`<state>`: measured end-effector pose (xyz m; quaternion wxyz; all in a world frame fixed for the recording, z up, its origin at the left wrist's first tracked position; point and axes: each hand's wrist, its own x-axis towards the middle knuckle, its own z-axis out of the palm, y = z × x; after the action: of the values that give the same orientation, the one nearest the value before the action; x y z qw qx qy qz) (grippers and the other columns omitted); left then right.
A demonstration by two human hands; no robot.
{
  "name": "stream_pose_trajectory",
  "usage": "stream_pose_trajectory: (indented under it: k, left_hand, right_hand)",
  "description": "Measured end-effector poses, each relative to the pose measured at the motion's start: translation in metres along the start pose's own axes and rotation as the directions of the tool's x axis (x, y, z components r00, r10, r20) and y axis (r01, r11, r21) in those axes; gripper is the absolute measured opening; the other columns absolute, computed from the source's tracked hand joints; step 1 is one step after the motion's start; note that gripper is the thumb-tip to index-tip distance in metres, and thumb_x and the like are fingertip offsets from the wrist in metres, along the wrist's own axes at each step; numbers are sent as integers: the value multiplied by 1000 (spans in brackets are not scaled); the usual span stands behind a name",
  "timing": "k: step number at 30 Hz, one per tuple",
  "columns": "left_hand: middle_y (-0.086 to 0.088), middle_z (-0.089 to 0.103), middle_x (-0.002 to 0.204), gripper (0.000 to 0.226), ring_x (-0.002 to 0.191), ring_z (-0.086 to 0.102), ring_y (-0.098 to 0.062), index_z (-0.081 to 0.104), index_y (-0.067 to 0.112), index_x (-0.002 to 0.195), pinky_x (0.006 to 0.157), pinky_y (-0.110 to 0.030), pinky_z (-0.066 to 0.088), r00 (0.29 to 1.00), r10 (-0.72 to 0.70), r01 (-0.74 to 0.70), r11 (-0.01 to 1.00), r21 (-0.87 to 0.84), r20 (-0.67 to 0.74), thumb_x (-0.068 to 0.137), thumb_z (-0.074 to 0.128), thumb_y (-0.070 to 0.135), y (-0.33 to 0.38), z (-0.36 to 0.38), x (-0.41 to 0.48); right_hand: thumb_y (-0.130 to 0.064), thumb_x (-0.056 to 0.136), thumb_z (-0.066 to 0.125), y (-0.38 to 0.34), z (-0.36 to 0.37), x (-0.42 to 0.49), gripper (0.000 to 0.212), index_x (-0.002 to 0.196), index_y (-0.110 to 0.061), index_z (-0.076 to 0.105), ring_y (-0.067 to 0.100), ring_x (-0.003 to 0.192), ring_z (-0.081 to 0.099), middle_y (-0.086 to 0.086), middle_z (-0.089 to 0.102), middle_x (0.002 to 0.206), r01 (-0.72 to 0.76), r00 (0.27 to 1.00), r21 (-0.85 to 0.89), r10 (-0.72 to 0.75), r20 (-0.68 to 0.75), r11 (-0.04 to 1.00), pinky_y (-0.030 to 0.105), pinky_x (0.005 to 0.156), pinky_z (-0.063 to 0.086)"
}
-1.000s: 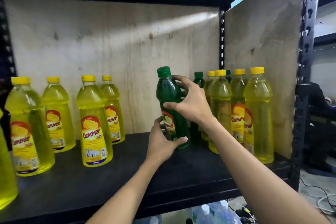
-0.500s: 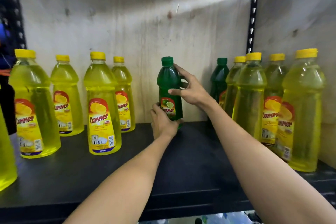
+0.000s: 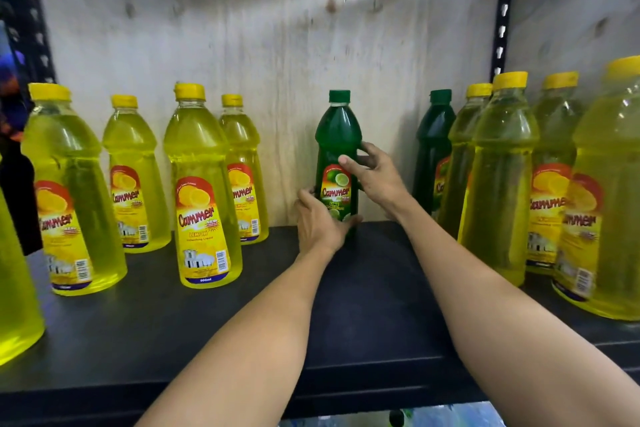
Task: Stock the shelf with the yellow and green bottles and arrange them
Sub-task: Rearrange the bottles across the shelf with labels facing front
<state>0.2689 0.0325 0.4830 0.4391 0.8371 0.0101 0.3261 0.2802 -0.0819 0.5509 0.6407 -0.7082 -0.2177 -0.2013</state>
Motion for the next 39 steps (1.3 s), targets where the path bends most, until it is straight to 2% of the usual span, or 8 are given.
stream_pose_trajectory:
  k: [6,12,16,22,27,31,35,39]
  left_hand:
    - [-11,49,132,102,114,53,-26,27,13,134,82,-33,46,999,-26,26,999,-20,36,61,91,42,-4,-3,4]
    - [-13,49,126,103,112,53,-30,26,16,127,77,-39,49,999,-26,25,997,68,18,55,91,50,-1,-2,3]
    - [-13,46,126,104,113,50,-31,25,19,128,74,-39,46,997,-72,70,994,88,24,54,89,55,2,0,1]
    - [-11,26,140,130,133,29,-32,13,25,138,103,-47,36,985,-163,150,968,203,51,40,94,53,11,-2,-11]
    - [-10,31,133,109,124,33,-33,20,30,136,99,-48,35,992,57,-47,994,94,-109,49,86,39,43,-5,-36]
    - [0,46,117,53,110,50,-22,51,31,111,94,-40,46,947,310,-292,941,-170,89,67,81,28,69,0,-62]
    - [8,57,103,35,89,57,-3,59,38,97,80,-22,51,908,383,-313,889,-334,169,73,80,24,95,2,-91]
    - [16,60,93,26,83,60,0,62,39,95,72,-16,53,874,436,-324,853,-409,216,74,77,33,124,16,-132]
  right_hand:
    - [-30,91,71,7,14,1,61,145,-22,45,16,116,57,4,61,134,35,999,-195,-40,-18,980,37,97,52]
    - [-33,99,59,10,11,-1,61,153,-28,32,14,117,56,1,56,140,29,997,-227,-13,73,974,27,89,51]
    - [-30,102,53,7,12,-4,61,156,-29,24,23,121,59,5,57,139,-21,996,-204,39,81,979,43,100,52]
    - [-20,95,66,-15,3,-18,71,155,-24,29,27,131,52,6,53,145,-12,1000,-418,15,4,909,33,99,45]
    - [-21,86,75,-59,-29,-67,44,128,-27,66,14,104,68,-2,69,121,43,978,-494,-138,-158,868,27,88,54]
    - [-12,84,74,-88,-63,-121,29,110,-25,74,-5,83,66,-12,72,99,121,917,-547,-304,-257,828,7,73,53]
    - [-11,84,72,-114,-105,-155,21,102,-21,73,6,84,66,-9,70,95,130,793,-639,-466,-392,758,21,75,55]
    - [-19,81,72,-126,-145,-169,30,110,-23,67,23,104,54,2,60,110,-53,596,-681,-524,-608,730,25,89,40]
